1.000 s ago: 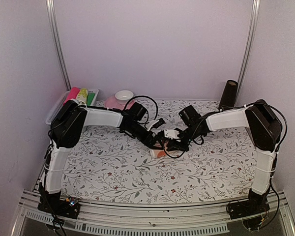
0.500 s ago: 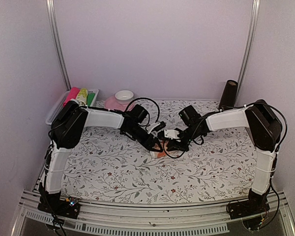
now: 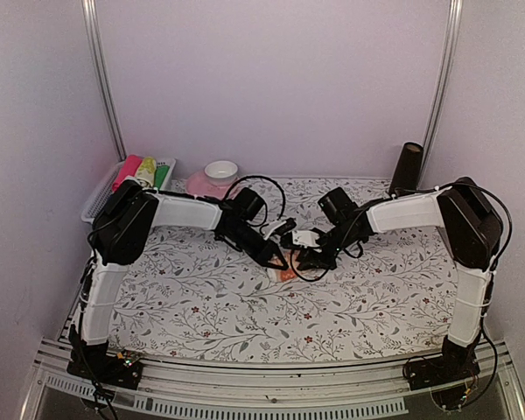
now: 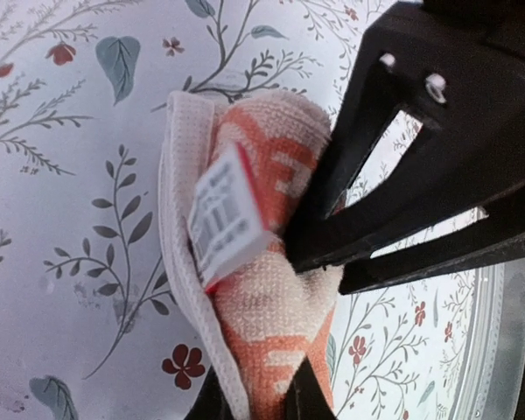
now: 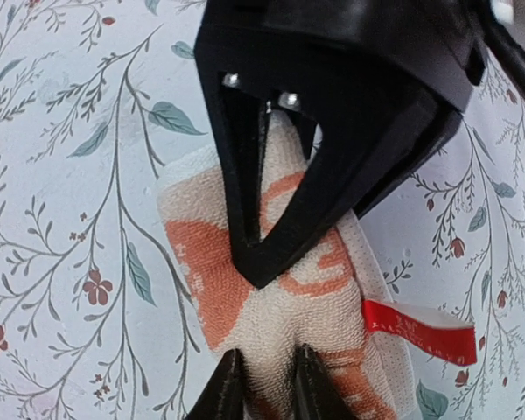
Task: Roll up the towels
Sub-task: Pick up the towel from the center of the board.
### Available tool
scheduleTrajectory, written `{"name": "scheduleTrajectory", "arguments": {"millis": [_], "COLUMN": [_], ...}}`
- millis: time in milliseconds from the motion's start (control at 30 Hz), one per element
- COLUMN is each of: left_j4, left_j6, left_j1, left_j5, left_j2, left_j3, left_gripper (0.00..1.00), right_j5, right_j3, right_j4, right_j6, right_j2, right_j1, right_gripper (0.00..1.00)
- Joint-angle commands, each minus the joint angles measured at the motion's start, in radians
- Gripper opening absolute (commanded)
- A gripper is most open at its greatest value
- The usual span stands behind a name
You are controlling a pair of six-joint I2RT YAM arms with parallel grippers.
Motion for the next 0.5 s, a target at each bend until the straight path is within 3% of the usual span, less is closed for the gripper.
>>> {"name": "scheduleTrajectory", "arguments": {"millis": [0, 167, 333, 367, 400, 467], "left_j4": [0.017, 0.142, 0.182, 0.182, 0.174, 0.165], "left_j6": [-0.011, -0.079, -0.101, -0.105, -0.107, -0.112], "left_j1": [-0.014, 0.041, 0.113, 0.128, 0.152, 0.184], "left_j5": [-0.001, -0.031, -0.108, -0.125, -0.147, -0.193], "left_j2": [-0.023, -0.156, -0.309, -0.332, -0.381, -0.443], "left_j3": [-0.062, -0.193, -0.28, -0.293, -0.303, -0.319], "left_gripper": [0.0, 0.0, 0.0, 0.0, 0.0, 0.0], "right_j5": [0.052, 0.009, -0.014, -0.013, -0.011, 0.011], "right_j3": [-0.014, -0.033, -0.034, -0.056, -0.063, -0.072], "right_j4": [-0.082, -0.09, -0.085, -0.079, -0.072, -0.051], "right_j6": [0.007, 0.008, 0.016, 0.021, 0.03, 0.044], "right_j2": [-0.046, -0.184, -0.278, -0.285, -0.289, -0.293], "right_j1": [-0.006, -0.051, -0.1, -0.107, -0.112, -0.114], "right_gripper": [0.33, 0.58, 0.73, 0.81, 1.0, 0.99]}}
